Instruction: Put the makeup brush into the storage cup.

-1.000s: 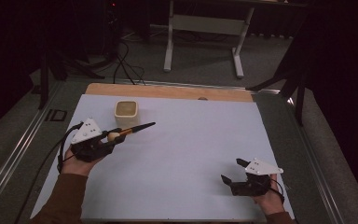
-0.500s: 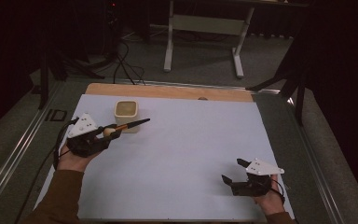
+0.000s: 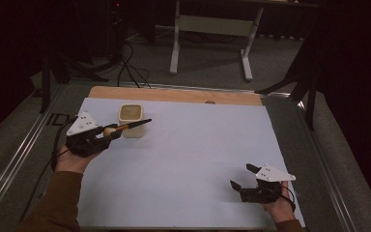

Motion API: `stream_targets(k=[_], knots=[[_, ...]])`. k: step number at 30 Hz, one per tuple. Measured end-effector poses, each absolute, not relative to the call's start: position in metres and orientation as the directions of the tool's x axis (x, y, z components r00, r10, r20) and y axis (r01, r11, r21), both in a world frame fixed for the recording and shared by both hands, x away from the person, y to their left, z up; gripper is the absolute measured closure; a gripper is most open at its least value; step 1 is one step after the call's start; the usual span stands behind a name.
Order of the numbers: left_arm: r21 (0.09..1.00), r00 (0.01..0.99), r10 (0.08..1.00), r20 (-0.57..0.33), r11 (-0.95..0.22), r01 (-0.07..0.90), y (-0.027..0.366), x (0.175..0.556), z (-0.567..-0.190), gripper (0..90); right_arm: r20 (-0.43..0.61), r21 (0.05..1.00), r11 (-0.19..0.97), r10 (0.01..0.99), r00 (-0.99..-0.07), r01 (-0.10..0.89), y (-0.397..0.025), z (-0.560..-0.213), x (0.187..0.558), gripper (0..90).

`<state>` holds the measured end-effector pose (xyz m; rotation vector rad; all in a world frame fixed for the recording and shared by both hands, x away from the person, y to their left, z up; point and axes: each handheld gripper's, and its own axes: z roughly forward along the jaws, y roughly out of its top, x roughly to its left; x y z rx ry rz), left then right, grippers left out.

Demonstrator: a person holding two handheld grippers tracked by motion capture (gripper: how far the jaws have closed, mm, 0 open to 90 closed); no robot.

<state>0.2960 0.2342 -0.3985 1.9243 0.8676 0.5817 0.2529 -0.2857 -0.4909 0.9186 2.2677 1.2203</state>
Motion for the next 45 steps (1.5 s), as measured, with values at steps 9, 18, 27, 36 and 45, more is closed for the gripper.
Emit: stream_targets(k=[9, 18, 27, 36, 45], knots=[[0.879, 0.630, 0.775, 0.041, -0.328, 0.347, 0.239, 0.302, -0.396, 70.6, -0.039, 0.844, 0.398, 0.712, -0.701, 0.358, -0.286, -0.491, 0.253, 14.9], [0.877, 0.614, 0.789, 0.030, -0.315, 0.362, 0.245, 0.308, -0.391, 70.5, -0.040, 0.843, 0.401, 0.711, -0.702, 0.358, -0.286, -0.492, 0.252, 14.9], [0.877, 0.602, 0.798, 0.025, -0.307, 0.371, 0.248, 0.312, -0.389, 70.6, -0.035, 0.842, 0.400, 0.710, -0.703, 0.362, -0.286, -0.492, 0.252, 14.9], [0.872, 0.586, 0.810, 0.020, -0.301, 0.386, 0.249, 0.317, -0.387, 70.6, -0.034, 0.840, 0.403, 0.708, -0.705, 0.363, -0.286, -0.493, 0.252, 14.9], [0.863, 0.559, 0.829, 0.006, -0.287, 0.417, 0.252, 0.323, -0.385, 70.6, -0.036, 0.840, 0.405, 0.706, -0.707, 0.362, -0.286, -0.493, 0.253, 14.9]])
